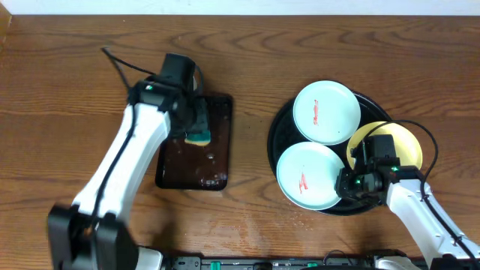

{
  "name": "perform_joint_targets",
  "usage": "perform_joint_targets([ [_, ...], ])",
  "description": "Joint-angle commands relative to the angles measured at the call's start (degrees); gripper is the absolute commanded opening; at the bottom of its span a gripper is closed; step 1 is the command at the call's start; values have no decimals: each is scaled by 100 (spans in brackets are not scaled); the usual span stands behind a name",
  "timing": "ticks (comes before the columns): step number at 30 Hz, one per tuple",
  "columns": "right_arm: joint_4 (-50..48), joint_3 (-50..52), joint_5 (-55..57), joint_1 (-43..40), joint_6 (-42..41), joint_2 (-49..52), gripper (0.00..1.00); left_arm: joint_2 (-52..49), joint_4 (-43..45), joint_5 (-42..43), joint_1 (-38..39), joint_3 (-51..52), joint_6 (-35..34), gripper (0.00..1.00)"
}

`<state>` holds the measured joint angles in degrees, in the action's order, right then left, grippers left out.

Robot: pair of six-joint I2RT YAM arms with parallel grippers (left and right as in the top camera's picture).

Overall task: Clean dirty plates on tray and stack at the side
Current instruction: 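Carry the sponge over the tray to the lower pale green plate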

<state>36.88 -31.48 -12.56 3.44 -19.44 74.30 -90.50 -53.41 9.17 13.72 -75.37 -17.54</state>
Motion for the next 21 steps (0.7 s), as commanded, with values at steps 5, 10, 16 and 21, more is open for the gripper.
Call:
perform_joint_targets([
  [5,-708,87,662,-39,-328,-2,2,527,-9,247,616,-127,92,7],
  [10,-962,85,778,-39,-538,-2,1,466,138,243,1082,-125,-44,8],
  [16,-1071,85,927,-39,-1032,-2,1,466,487,247,1279,-125,-275,7],
  [21,-1069,85,-118,-35,-111,-4,8,466,533,590,1290,-125,-358,8],
])
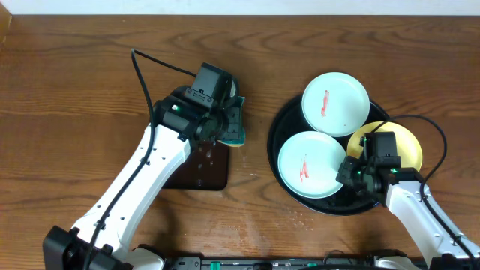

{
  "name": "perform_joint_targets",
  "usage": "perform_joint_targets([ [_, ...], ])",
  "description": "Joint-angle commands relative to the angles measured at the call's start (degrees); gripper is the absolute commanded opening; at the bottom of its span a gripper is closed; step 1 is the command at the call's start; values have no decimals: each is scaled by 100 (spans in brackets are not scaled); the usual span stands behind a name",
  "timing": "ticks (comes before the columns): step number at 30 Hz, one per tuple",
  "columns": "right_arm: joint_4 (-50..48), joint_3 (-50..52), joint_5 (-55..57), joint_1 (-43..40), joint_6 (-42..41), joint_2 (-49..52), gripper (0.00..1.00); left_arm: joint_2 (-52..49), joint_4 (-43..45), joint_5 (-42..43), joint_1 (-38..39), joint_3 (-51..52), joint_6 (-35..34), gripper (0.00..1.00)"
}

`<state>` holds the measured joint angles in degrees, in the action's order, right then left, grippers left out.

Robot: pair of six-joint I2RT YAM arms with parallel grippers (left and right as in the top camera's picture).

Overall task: Clean dirty plates on tray and stack at the side
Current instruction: 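Carry the sponge over the tray to the lower pale green plate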

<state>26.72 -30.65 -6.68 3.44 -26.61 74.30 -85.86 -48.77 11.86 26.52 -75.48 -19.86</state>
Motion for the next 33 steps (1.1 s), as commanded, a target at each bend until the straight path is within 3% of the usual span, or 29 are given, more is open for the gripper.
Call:
perform_joint_targets([
  [1,-63,2,-859,-35,896,-4,13,0,98,409,31,-114,-127,7],
  [4,-66,2,-872,-37,1362,-4,27,-28,216,442,181,-114,-129,7],
  [6,-90,2,-640,-37,1513,-4,28,-87,304,442,323,-114,-127,7],
  [14,-330,79,-372,-37,1287,190,15,-640,678,444,1010,-114,-190,7],
  [18,-560,101,-651,-37,1051,595,1,-940,1003,444,1316,-114,-190,8],
  [23,-789,98,-946,-35,1029,789,1,-1397,1469,455,1703,-114,-190,7],
  [27,-807,98,-946,-37,907,789,1,-2015,1943,992,2011,-114,-240,8],
  [33,-793,98,-946,-37,883,787,1,-2817,2122,1213,2109,-114,-951,8],
])
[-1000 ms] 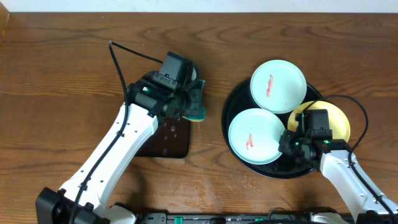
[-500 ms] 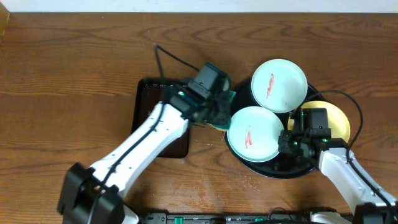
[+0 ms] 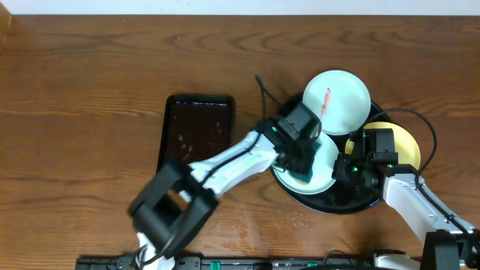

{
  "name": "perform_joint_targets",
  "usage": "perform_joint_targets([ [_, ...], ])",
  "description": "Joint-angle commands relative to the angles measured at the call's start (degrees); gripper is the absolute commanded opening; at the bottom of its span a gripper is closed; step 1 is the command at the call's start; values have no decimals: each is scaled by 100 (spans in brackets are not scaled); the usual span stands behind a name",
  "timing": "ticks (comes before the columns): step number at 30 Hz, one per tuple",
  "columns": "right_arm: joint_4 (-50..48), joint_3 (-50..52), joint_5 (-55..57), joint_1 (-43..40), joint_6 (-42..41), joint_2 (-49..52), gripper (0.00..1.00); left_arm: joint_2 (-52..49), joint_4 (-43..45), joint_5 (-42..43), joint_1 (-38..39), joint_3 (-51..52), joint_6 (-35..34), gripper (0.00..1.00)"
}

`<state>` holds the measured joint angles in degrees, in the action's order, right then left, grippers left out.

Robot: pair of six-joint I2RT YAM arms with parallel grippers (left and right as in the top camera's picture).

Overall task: Clean dirty plates on tray and stack at the side
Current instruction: 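Carry the sponge over the tray to the lower pale green plate, then scrub the lower pale green plate with the sponge in the left gripper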

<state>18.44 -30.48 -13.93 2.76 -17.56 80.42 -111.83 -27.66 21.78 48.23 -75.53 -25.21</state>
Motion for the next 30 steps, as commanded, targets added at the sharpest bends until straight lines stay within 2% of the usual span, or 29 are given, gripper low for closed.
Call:
perform_joint_targets([
  [1,37,81,-221,31,-22,175,1,-308,15,219,-98,-109,-424,8],
  [4,37,81,-221,31,-24,177,1,-476,-96,-61,-229,-109,-439,7],
  [5,44,81,-221,31,-37,175,1,-479,-254,-424,-291,-109,-557,7],
  [6,70,81,-223,31,-87,175,1,-461,-507,-1180,-382,-122,-643,8],
  [10,85,81,-221,31,-85,177,1,-457,-1084,-2721,-483,-402,-549,7],
  [14,85,81,-219,31,-85,175,1,-457,-1108,-3318,-476,-595,-177,8],
  [18,85,81,-219,31,-85,177,1,-516,-789,-2844,-476,-592,-140,8],
  [26,85,81,-219,31,-83,177,1,-1099,133,424,-455,-592,-146,7],
  [30,81,81,-219,31,-83,175,1,-1167,328,1032,-321,-595,-116,8],
])
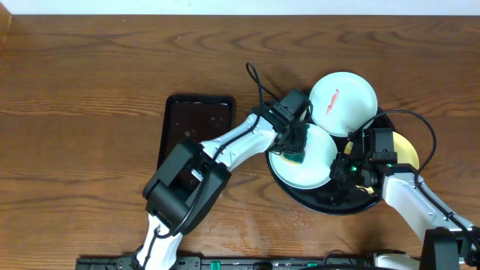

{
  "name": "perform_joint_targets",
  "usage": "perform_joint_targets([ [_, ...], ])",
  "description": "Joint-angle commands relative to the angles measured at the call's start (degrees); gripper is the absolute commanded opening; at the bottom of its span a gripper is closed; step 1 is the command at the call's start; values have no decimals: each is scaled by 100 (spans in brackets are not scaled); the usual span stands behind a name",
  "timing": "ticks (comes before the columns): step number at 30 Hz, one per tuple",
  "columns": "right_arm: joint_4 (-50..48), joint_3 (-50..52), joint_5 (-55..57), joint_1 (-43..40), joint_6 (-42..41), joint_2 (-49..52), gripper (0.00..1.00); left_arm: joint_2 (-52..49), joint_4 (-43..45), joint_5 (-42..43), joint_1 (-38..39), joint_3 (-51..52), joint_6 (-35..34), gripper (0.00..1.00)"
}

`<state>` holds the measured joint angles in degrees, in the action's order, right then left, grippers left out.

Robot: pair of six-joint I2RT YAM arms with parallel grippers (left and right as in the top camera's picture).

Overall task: Clean dirty plates on tray and stack at the side
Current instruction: 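Scrub the lower pale green plate with the sponge in the left gripper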

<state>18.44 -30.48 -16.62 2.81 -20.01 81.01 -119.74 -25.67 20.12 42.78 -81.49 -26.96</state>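
Note:
A round black tray (319,204) carries three plates. The near pale green plate (313,171) lies at its left, and no red mark shows on its visible part. My left gripper (294,148) is over this plate's upper left, shut on a green sponge (295,157) that presses on it. At the plate's right rim sits my right gripper (346,167), which looks shut on the rim. Overhanging the tray's back edge is the far pale green plate (351,96), with a red smear (330,101). A yellow plate (409,141) is partly hidden behind the right arm.
A dark rectangular tray (196,135) with wet spots lies left of the round tray. The left arm stretches diagonally from the front edge across the table's middle. The right arm's cable loops over the yellow plate.
The left gripper and sponge moved up and left on the near plate. That plate shifted slightly up-left, and the far plate slid a little to the right. The right gripper stayed at the rim.
The left gripper first held the sponge in the dark rectangular tray, then just right of that tray. Later it had the sponge down on the near plate, covering its red smear. Now the sponge is nearer the plate's upper left, and the right gripper has stayed at the plate's rim throughout.

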Motion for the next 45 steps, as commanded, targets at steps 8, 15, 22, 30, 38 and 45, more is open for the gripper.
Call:
perform_joint_targets([
  [8,85,81,48,26,162,118,1,-376,402,1322,568,-9,485,7],
  [15,85,81,48,26,160,118,1,-376,319,1132,551,-7,422,8],
  [22,83,81,48,26,160,116,1,-299,-994,-890,409,-278,417,8],
  [30,85,81,48,26,160,118,1,-260,-2170,-3178,404,-931,426,7],
  [38,81,81,48,26,157,118,1,-273,-1847,-1904,407,-918,332,7],
  [45,83,81,46,26,155,118,1,-448,-763,909,592,-778,334,8],
])
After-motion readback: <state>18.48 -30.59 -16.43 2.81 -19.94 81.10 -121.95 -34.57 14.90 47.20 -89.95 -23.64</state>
